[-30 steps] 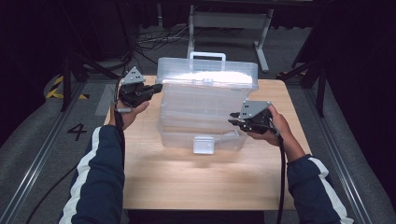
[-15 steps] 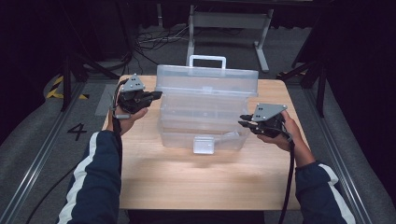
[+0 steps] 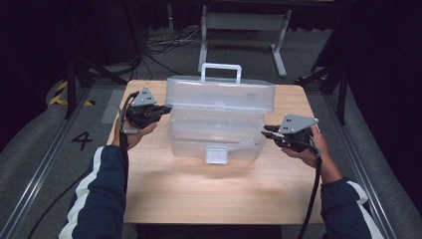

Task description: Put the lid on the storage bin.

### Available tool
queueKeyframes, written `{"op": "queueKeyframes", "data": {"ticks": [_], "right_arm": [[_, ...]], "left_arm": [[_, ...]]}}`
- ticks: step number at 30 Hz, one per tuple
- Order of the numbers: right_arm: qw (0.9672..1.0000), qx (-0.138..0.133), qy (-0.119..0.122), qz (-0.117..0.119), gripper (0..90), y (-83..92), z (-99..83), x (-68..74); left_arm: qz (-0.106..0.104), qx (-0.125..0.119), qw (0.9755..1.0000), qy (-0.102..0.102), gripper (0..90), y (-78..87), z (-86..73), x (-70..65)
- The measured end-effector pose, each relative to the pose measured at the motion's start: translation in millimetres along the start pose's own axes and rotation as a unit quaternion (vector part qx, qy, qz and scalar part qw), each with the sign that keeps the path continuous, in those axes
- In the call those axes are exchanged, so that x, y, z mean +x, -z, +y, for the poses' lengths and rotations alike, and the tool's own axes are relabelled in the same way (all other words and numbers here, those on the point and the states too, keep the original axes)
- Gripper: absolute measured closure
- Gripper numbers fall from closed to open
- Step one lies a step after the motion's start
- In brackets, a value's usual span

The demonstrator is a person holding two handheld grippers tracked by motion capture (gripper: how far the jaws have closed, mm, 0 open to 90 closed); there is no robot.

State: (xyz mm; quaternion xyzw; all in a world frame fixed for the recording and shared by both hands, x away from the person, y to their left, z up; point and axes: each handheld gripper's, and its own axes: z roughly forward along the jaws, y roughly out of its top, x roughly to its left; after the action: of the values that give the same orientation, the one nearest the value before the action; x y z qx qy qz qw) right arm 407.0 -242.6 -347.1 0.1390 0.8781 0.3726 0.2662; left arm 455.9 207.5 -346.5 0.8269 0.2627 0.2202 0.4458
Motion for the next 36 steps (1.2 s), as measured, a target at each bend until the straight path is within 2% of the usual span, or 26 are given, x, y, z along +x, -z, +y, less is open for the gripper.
{"op": "queueKeyframes", "data": {"ticks": [6, 7, 17, 19, 21, 25, 32, 33, 36], "right_arm": [[0.9999, 0.002, -0.013, -0.002, 76.7, 2.9, -9.2, -0.3], [0.9997, 0.000, -0.025, -0.001, 76.1, 4.1, -13.7, -0.6], [0.9990, 0.011, -0.042, -0.006, 74.7, 4.6, -25.7, 1.0], [0.9987, 0.013, -0.049, -0.006, 74.0, 4.3, -27.4, 0.7], [0.9986, 0.013, -0.051, -0.009, 74.0, 3.5, -29.0, 0.6], [0.9983, 0.015, -0.056, -0.007, 73.4, 1.4, -31.5, 1.9], [0.9979, 0.023, -0.061, -0.002, 71.7, -1.9, -37.3, 4.0], [0.9978, 0.024, -0.062, -0.001, 71.6, -2.4, -37.9, 4.4], [0.9977, 0.026, -0.063, 0.001, 70.7, -4.1, -39.4, 5.9]], "left_arm": [[0.002, 0.005, 1.0000, -0.004, 90.0, 0.5, -7.4, -3.5], [0.002, 0.008, 1.0000, -0.003, 90.0, 0.8, -9.6, -4.4], [0.004, 0.016, 0.9998, -0.007, 90.0, 7.3, -19.3, -7.7], [0.000, 0.015, 0.9999, -0.001, 90.0, 7.9, -21.1, -7.3], [0.005, 0.018, 0.9998, -0.006, 90.0, 8.0, -22.1, -9.0], [0.002, 0.016, 0.9999, 0.000, 90.0, 7.4, -25.5, -10.9], [0.000, 0.022, 0.9997, -0.001, 90.0, 5.4, -30.7, -14.3], [0.006, 0.022, 0.9997, -0.005, 90.0, 5.5, -31.1, -15.4], [0.005, 0.026, 0.9996, -0.009, 90.0, 5.2, -32.0, -16.3]]}}
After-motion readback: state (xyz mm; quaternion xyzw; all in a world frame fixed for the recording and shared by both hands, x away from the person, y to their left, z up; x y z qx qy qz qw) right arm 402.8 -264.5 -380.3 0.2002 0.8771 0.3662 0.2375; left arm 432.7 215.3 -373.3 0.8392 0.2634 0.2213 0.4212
